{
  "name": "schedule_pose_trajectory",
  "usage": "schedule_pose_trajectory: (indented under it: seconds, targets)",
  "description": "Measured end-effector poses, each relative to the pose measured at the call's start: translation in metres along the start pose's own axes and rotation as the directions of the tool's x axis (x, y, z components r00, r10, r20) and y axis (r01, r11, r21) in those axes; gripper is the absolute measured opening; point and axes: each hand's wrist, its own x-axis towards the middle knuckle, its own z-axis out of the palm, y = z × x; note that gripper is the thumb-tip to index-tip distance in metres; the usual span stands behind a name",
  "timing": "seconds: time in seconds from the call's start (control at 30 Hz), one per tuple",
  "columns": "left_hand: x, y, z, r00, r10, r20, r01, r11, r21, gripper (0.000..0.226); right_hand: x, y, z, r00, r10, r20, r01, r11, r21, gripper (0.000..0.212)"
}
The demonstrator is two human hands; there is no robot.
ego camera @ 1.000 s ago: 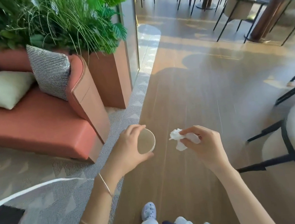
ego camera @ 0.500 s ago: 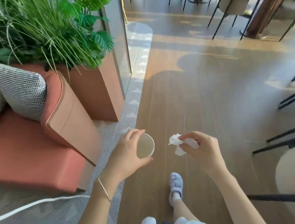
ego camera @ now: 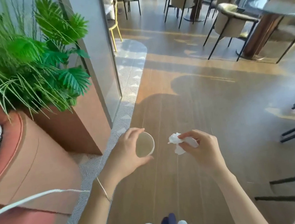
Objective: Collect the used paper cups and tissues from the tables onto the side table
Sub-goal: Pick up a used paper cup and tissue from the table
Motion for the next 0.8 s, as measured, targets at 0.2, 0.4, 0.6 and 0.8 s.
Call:
schedule_pose_trajectory:
  seconds: [0.2, 0.4, 0.6, 0.8]
  targets:
    - [0.098, -0.019, 0.004, 1.000, -0.010, 0.023, 0.009, 1.000, 0.029, 0.081, 0.087, 0.028, 0.004, 1.000, 0.012, -0.003, -0.012, 1.000, -0.011, 0.023]
    - [0.209, -0.044, 0.010, 0.996, 0.000, 0.084, -0.001, 1.000, 0.013, 0.082, 0.191, 0.047, 0.020, 0.999, 0.036, -0.017, -0.036, 0.999, -0.039, 0.025]
    - [0.333, -0.063, -0.016, 0.999, 0.029, 0.044, -0.028, 1.000, -0.008, 0.081, 0.316, 0.035, 0.027, 0.999, 0.021, -0.044, -0.024, 0.998, -0.064, 0.023]
    - [0.433, -0.085, -0.028, 1.000, 0.028, 0.009, -0.029, 0.999, 0.016, 0.083, 0.422, 0.029, 0.040, 0.998, -0.013, -0.067, 0.008, 0.997, -0.079, 0.020]
